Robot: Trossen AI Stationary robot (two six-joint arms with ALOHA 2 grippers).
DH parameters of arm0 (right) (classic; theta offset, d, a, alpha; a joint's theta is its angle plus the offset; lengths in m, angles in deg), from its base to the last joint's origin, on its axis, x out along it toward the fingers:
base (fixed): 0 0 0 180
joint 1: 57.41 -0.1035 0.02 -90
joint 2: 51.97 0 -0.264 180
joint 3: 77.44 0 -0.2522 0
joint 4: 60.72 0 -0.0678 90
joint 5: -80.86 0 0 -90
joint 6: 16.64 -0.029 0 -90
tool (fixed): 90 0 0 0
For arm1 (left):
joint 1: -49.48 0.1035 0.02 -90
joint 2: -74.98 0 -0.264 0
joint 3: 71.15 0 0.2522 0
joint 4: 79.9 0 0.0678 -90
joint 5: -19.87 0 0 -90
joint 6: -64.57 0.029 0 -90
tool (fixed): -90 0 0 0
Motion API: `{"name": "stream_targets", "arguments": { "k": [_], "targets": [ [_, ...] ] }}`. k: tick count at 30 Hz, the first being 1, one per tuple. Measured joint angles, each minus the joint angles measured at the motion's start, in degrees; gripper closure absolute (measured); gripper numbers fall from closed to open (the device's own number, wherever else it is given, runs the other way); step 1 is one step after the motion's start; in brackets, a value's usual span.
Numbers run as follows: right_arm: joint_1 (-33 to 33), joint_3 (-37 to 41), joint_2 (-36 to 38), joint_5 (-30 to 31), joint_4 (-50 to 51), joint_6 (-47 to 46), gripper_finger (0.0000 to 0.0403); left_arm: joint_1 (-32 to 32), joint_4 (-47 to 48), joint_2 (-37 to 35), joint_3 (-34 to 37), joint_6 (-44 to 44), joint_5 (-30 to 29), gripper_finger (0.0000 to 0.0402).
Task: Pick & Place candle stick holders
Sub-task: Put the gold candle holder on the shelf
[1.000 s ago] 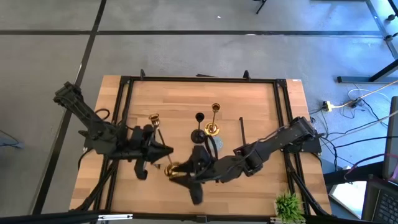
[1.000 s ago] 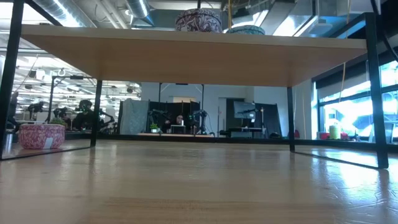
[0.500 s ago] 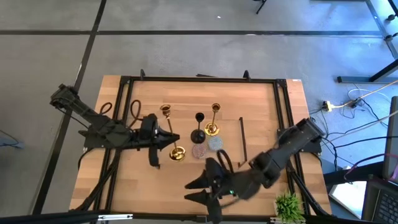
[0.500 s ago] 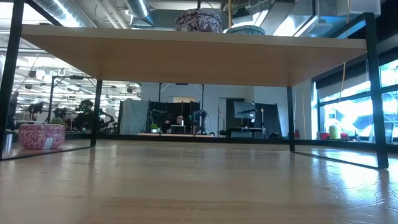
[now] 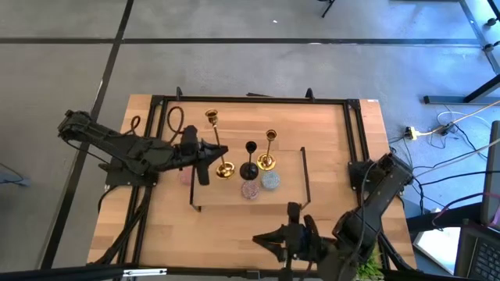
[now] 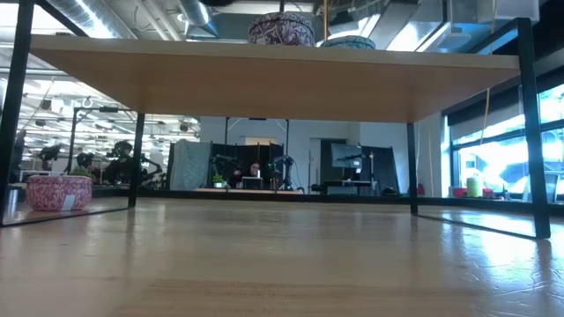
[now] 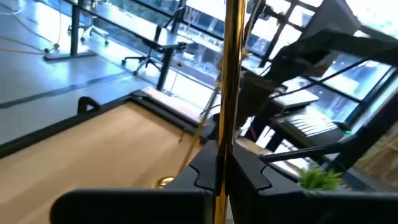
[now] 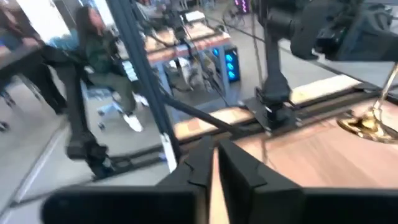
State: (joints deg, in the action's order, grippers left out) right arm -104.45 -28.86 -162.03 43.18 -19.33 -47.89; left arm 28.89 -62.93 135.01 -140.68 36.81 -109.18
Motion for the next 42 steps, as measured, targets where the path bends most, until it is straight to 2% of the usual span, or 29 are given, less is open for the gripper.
{"name": "stream_targets", "arguments": {
  "k": [5, 11, 14, 19, 24, 29, 34, 38, 42],
  "targets": [
    [-0.1, 0.0, 2.1, 0.6, 10.0, -6.1, 0.0399, 4.9, 0.5, 0.5, 0.0, 0.0, 6.1, 0.0390],
    [-2.7, 0.0, 4.5, 4.6, 21.8, -12.6, 0.0401, 8.5, 0.3, 0.5, 0.0, 2.3, 6.6, 0.0391],
    [-3.8, 0.0, 5.4, 7.3, 28.8, -17.5, 0.0401, 10.2, 0.0, 0.5, 0.0, 3.0, 9.8, 0.0391],
    [-5.1, 0.1, 8.6, 8.1, 40.7, -23.4, 0.0402, 12.1, 0.0, 1.3, 0.0, 3.0, 11.2, 0.0391],
    [-5.4, 4.1, 13.5, 8.1, 44.5, -23.7, 0.0402, 14.3, -0.9, 1.7, 0.0, 2.1, 12.0, 0.0391],
    [-5.4, 13.5, 19.3, 8.2, 37.5, -22.7, 0.0402, 15.3, -0.9, 2.1, 0.0, 2.0, 12.6, 0.0391],
    [-4.7, 26.9, 25.6, 8.5, 21.7, -19.2, 0.0402, 15.6, 0.0, 2.4, 0.0, 2.5, 13.2, 0.0391],
    [-3.6, 37.2, 29.6, 6.1, 7.2, -16.3, 0.0403, 15.5, 0.7, 3.3, 0.0, 4.4, 11.7, 0.0391],
    [-3.2, 42.3, 31.6, 5.5, -4.5, -11.9, 0.0403, 14.7, 0.0, 4.8, 0.1, 7.2, 8.2, 0.0391]
  ]
}}
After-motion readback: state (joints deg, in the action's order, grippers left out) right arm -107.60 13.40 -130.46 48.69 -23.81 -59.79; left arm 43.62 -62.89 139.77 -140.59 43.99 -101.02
